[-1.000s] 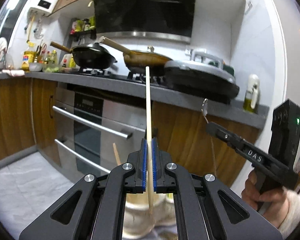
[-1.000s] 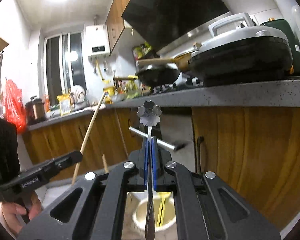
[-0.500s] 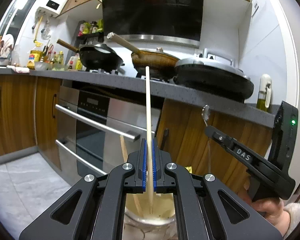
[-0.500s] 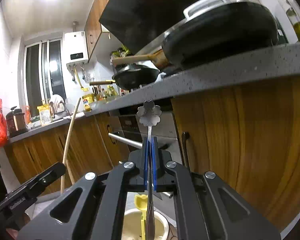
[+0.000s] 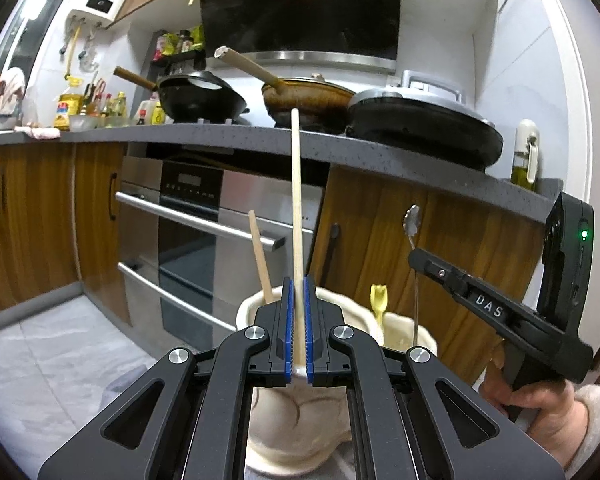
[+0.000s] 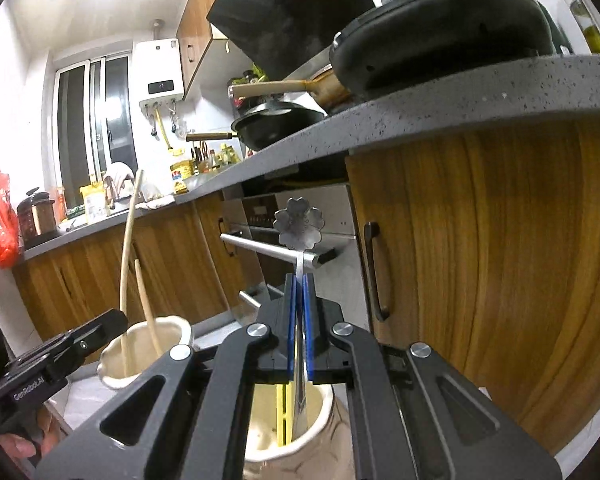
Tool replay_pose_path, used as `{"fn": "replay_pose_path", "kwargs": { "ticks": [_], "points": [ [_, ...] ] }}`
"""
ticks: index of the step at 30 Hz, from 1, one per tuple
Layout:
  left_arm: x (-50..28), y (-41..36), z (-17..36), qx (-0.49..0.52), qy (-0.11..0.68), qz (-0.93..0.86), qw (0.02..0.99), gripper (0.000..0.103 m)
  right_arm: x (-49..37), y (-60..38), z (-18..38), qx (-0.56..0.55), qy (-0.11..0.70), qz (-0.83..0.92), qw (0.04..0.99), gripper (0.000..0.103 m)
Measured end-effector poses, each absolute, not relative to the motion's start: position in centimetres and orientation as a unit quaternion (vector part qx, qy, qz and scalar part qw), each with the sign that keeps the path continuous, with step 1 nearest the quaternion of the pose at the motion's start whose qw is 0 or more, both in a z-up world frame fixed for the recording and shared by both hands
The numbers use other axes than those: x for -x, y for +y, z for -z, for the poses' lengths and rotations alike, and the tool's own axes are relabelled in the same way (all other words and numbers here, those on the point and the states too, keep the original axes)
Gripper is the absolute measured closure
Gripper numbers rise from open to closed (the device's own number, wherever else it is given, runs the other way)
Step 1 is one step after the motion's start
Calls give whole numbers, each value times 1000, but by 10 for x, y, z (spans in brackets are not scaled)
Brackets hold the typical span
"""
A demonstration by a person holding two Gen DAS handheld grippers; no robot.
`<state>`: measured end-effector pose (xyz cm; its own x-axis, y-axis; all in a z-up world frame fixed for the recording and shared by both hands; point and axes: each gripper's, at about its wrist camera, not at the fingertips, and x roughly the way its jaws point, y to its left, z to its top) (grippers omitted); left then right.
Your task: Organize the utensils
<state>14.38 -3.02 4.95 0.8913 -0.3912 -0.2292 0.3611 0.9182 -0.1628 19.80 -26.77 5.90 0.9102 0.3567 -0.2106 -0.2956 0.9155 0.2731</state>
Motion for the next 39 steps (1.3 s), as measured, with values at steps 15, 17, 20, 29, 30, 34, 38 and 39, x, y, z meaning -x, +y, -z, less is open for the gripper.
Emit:
{"fn": "replay_pose_path", "kwargs": {
  "ticks": [15,17,20,29,30,34,38,39],
  "points": [
    [-131,-21,-46,48,153,182,970,98,-181,-276,-48,-111,163,-180,964,100],
    [-131,-21,-46,46,155,180,970,96,-180,-276,-48,-109,166,-180,964,100],
    [-131,-21,-48,45,157,177,970,94,-179,-277,-46,-109,170,-182,962,100],
    [-129,-16,-49,51,161,170,971,77,-181,-279,-43,-112,181,-180,961,100],
    [-129,-15,-49,52,161,169,971,77,-183,-279,-43,-112,181,-178,961,100],
    [-128,-14,-49,52,162,168,971,73,-188,-281,-44,-117,188,-167,961,99],
    [-127,-11,-49,56,162,167,971,72,-194,-283,-42,-128,202,-169,956,99],
    [-126,-10,-49,56,161,166,971,72,-196,-282,-43,-128,203,-169,956,99]
  ]
}}
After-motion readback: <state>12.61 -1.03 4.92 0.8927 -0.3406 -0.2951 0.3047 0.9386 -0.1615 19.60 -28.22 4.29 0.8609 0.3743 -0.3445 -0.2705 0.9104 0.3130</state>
